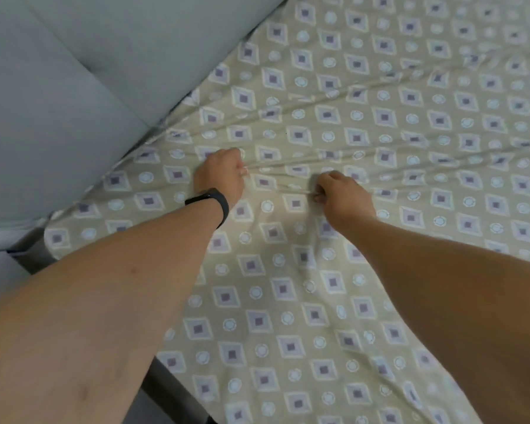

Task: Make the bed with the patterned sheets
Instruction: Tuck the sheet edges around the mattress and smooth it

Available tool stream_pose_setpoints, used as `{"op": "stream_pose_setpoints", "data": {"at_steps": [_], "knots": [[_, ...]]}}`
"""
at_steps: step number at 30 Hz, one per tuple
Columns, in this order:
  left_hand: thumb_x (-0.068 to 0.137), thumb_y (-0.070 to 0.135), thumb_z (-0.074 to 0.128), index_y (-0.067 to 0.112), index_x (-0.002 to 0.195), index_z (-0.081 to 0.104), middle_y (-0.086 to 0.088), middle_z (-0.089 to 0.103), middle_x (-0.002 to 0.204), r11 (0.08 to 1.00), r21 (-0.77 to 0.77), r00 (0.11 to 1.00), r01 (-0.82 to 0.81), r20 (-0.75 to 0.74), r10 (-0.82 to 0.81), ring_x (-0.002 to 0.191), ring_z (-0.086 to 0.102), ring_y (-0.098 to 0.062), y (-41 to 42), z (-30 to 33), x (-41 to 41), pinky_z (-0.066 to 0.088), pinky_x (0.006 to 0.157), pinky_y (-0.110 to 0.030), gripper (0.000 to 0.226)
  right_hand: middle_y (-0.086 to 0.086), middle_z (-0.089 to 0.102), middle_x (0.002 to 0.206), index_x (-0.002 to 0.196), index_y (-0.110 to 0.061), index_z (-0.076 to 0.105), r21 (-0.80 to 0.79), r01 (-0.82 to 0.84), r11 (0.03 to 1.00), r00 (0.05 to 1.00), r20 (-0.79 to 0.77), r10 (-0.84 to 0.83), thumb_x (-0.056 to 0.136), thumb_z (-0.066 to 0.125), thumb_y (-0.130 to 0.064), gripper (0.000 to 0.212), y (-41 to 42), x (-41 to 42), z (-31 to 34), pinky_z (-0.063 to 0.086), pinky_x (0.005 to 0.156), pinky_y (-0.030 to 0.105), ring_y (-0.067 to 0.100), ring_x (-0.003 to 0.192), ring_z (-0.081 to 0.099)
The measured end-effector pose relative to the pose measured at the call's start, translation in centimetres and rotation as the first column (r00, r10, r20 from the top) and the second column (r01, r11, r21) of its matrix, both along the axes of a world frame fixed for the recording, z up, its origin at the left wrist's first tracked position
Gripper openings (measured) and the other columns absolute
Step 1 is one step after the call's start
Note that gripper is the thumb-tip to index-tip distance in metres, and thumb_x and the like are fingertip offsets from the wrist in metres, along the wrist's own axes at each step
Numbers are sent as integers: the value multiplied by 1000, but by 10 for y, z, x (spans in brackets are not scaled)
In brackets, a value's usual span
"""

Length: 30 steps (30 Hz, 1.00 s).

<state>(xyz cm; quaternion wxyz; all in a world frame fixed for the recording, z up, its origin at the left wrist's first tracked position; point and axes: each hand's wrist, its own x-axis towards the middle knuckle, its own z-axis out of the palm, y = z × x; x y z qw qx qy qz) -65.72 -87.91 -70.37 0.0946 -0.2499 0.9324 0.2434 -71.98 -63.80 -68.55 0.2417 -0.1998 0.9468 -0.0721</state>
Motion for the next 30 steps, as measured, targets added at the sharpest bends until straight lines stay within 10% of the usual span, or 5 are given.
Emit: {"op": "stream_pose_setpoints", "data": {"at_steps": [9, 15, 19, 24, 30], "knots": [[93, 29, 56, 22, 85, 57, 3, 66, 92, 992, 110, 988, -58, 152, 41, 87, 63, -29, -41, 3, -19, 55, 75, -40, 11, -2, 64, 113, 99, -34, 59, 120, -290, 950, 926, 287, 246, 95, 53, -36, 8, -50, -43, 14, 49, 78, 34, 26, 99, 62], [95, 35, 62, 27, 129, 52, -1, 48, 128, 998, -39, 996, 55, -71, -58, 115, 51, -28, -68, -2, -46, 51, 88, -44, 36, 9, 45, 137, 140, -19, 47, 5, 96, 995, 993, -63, -95, 98, 54, -31, 44, -114, -98, 2, 48, 95, 48, 33, 126, 44], [99, 21, 58, 19, 101, 56, -5, 61, 107, 996, -46, 993, -75, -91, 70, 92, 63, -34, -77, -8, -74, 52, 70, -42, 4, 10, 62, 121, 123, -17, 61, 27, 141, 990, 983, -126, -137, 96, 45, -12, 32, -129, -114, -13, 46, 82, 37, 32, 110, 57], [89, 8, 52, 19, 105, 52, -9, 64, 107, 936, 14, 932, -352, -87, 352, 94, 62, -39, -69, -19, -74, 45, 68, -40, 19, 11, 58, 111, 100, -12, 55, -261, 245, 934, 949, -135, -286, 93, 49, -13, 9, -164, -128, -15, 40, 80, 33, 26, 90, 52], [94, 33, 57, 21, 83, 53, 1, 62, 81, 905, 115, 898, -409, -126, 422, 83, 59, -33, -81, -38, -71, 51, 75, -39, 16, 3, 57, 110, 110, -18, 63, -172, -29, 985, 978, -206, -8, 96, 44, -37, 30, -159, -143, -21, 45, 84, 37, 28, 101, 54]]}}
